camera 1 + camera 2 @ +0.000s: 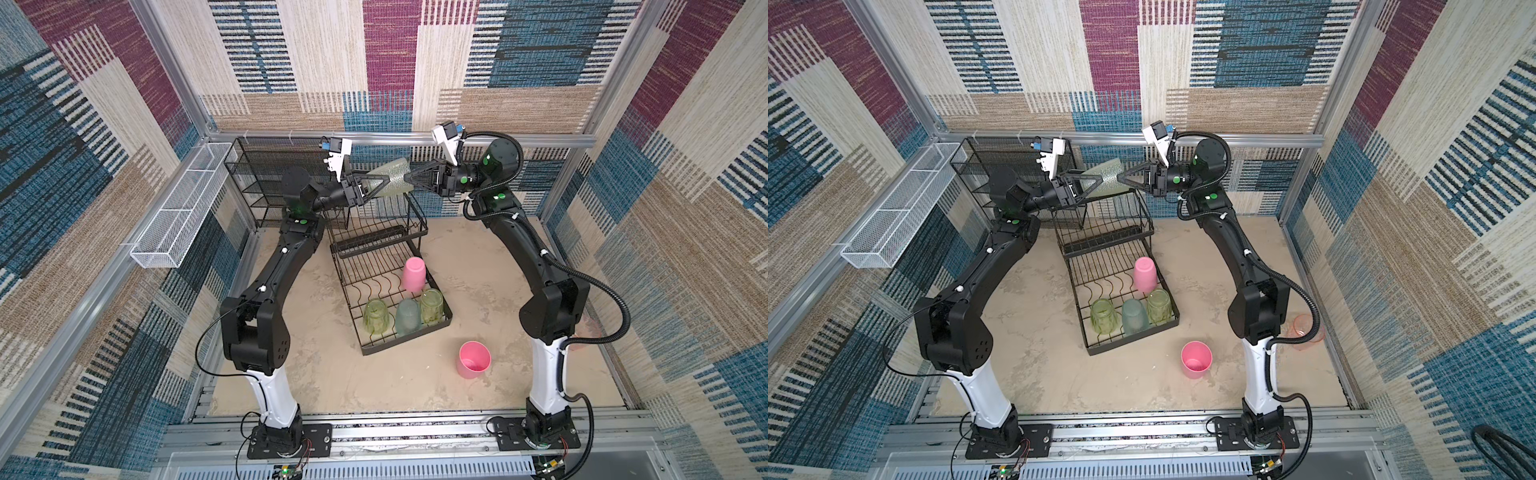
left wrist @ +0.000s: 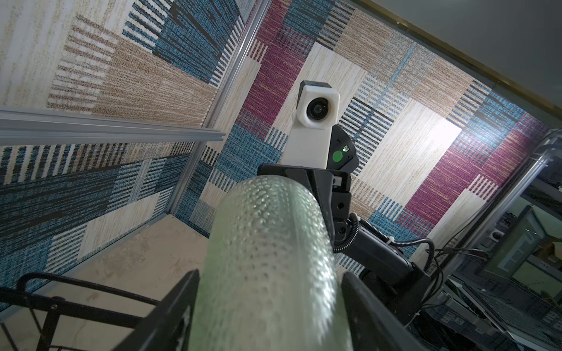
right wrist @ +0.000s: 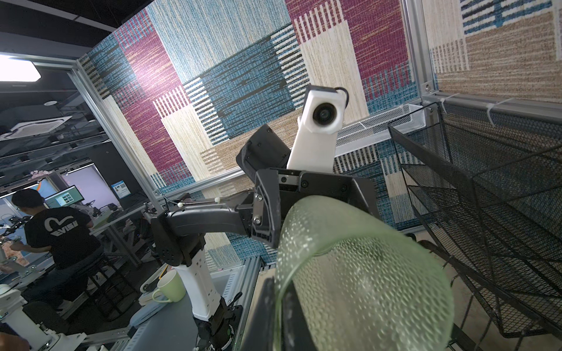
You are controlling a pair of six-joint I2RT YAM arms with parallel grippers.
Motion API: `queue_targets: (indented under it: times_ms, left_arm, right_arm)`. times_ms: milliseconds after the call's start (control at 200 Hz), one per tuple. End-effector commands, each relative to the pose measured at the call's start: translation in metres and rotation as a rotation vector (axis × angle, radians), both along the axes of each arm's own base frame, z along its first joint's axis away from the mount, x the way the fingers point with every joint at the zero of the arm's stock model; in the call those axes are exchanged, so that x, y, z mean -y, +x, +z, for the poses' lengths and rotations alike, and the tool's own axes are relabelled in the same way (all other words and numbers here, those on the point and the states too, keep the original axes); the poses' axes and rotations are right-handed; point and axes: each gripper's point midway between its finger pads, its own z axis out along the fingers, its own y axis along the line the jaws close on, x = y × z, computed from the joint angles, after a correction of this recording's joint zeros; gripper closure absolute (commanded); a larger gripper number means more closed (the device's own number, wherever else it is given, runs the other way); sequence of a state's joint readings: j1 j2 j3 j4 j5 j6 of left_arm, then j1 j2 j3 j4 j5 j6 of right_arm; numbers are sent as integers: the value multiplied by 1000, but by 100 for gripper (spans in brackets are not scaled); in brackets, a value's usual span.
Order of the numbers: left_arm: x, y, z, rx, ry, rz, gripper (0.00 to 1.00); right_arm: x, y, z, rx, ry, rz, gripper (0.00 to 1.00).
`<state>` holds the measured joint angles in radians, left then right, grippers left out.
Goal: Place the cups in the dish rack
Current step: 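Close the left gripper on the light green cup beside the right gripper, then open the right gripper and withdraw it while left gripper holds the cup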
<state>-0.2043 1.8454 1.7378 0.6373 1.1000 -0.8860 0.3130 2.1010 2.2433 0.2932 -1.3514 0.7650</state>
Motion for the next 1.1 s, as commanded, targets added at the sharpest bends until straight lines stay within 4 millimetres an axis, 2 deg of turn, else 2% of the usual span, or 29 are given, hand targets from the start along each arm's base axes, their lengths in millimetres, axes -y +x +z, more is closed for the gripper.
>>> queue_targets:
  times_ms: [0,135,205,361,651,796,861,1092]
  left_arm:
    - [2,-11,3,46,17,-34,31]
    - [3,-11,1,39,22,-36,42]
    - [2,-11,0,38,26,-34,43]
    - [3,-13,-1,40,29,-42,26]
    - [3,-15,-5,36,49,-58,20]
    - [4,-13,-9,31,60,-55,24]
    - [3,-12,-9,31,61,-49,29]
    - [0,-13,-1,55,53,-30,39]
  right_arm:
    - [-1,5,1,-31,9,-15,95]
    - [-2,8,-1,-37,9,-16,95]
    - [-3,9,0,-39,10,-16,94]
    - [-4,10,2,-40,14,-13,94]
    - [-6,11,5,-38,15,-3,95]
    - [-8,11,2,-45,12,4,94]
    - [-8,11,1,-45,11,4,94]
    - [-9,13,-2,-50,4,5,94]
